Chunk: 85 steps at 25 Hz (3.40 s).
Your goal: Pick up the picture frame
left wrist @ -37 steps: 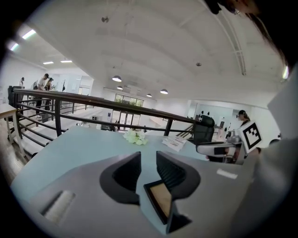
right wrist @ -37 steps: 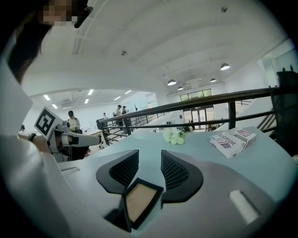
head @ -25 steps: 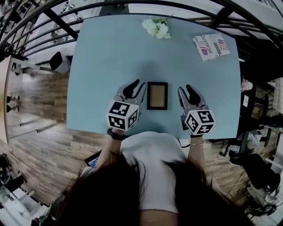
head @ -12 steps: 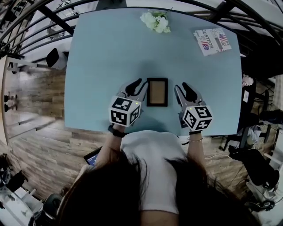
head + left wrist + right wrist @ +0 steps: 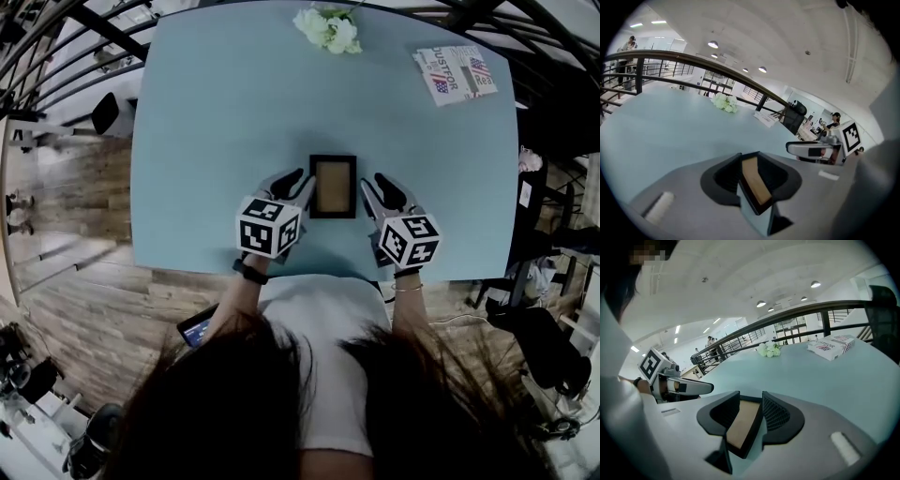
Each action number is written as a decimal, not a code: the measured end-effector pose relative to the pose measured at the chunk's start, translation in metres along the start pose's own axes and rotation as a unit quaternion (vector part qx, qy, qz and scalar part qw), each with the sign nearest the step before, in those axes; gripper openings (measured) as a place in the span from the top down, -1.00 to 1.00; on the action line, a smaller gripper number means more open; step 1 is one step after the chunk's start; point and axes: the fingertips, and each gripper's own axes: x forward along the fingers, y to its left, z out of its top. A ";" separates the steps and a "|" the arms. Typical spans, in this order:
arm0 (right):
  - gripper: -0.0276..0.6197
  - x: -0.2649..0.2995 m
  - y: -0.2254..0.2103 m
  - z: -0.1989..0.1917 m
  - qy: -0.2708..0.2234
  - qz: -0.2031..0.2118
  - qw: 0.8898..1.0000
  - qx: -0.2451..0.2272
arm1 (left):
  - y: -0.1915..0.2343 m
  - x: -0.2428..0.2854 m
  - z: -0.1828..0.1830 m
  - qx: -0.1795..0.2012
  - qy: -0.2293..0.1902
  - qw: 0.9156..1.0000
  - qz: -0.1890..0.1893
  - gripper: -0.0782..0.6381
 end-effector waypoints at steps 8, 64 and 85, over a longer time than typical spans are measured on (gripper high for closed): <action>0.53 0.019 -0.007 -0.026 0.030 0.006 0.999 0.024 | 0.010 0.019 -0.030 -0.034 0.038 0.999 -0.003 0.49; 0.53 0.052 -0.015 -0.075 0.166 0.158 0.931 0.284 | 0.033 0.056 -0.071 -0.162 0.112 0.980 -0.006 0.39; 0.53 0.055 -0.017 -0.063 0.201 0.280 0.836 0.426 | 0.040 0.052 -0.066 -0.266 0.099 0.958 -0.044 0.43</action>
